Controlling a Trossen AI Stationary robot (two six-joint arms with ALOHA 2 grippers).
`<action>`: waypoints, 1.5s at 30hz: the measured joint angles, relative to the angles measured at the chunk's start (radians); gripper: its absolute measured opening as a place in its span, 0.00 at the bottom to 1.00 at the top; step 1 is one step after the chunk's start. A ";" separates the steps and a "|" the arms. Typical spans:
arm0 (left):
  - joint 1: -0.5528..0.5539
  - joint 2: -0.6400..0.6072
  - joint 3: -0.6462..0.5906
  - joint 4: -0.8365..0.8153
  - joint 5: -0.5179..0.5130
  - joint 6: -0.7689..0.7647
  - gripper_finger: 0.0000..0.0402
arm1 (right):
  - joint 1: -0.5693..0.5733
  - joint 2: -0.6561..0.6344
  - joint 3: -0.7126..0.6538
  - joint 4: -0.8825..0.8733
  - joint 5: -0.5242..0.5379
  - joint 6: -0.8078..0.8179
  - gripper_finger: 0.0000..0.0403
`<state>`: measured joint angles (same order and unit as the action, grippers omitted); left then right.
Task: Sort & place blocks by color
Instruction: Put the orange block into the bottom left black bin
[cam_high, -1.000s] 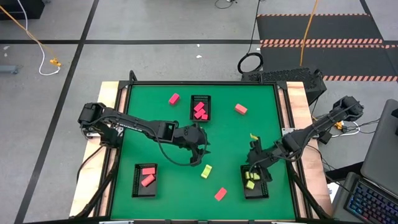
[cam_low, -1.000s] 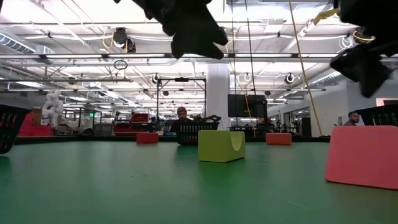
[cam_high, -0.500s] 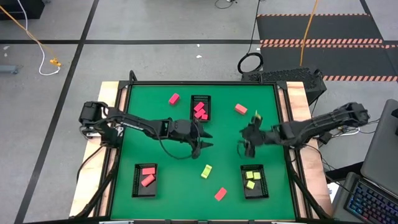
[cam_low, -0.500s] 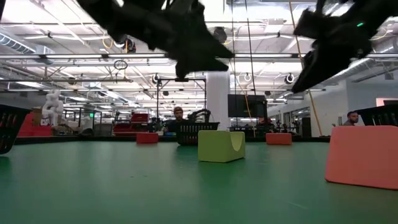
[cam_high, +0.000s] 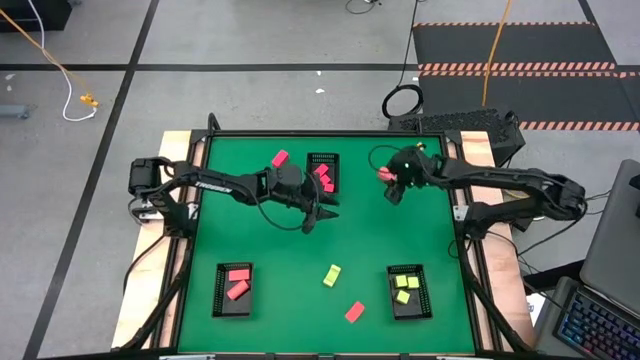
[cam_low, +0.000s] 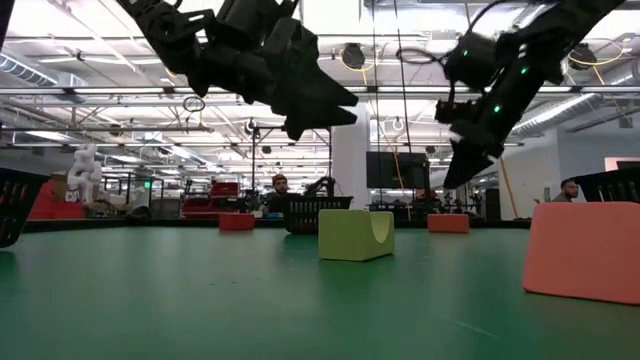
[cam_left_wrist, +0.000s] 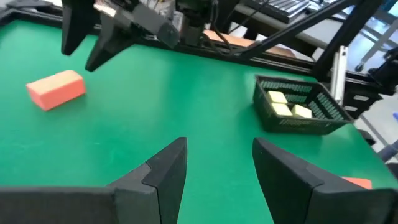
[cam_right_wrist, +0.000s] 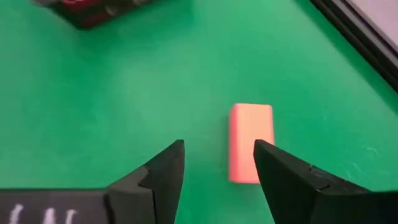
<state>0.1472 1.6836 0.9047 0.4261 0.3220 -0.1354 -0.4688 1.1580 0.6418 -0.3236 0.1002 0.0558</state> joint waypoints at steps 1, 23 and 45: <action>0.006 0.000 0.000 0.000 0.001 0.008 0.46 | -0.020 0.018 0.000 0.012 -0.016 -0.005 0.47; 0.000 0.000 0.000 -0.005 0.014 0.018 0.46 | -0.141 0.229 0.000 0.174 -0.048 -0.135 0.51; -0.025 0.000 0.000 -0.006 -0.013 -0.001 0.46 | -0.221 0.267 -0.001 0.180 -0.048 -0.178 0.53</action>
<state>0.1220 1.6840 0.9047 0.4202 0.3092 -0.1362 -0.6895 1.4253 0.6405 -0.1439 0.0524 -0.1220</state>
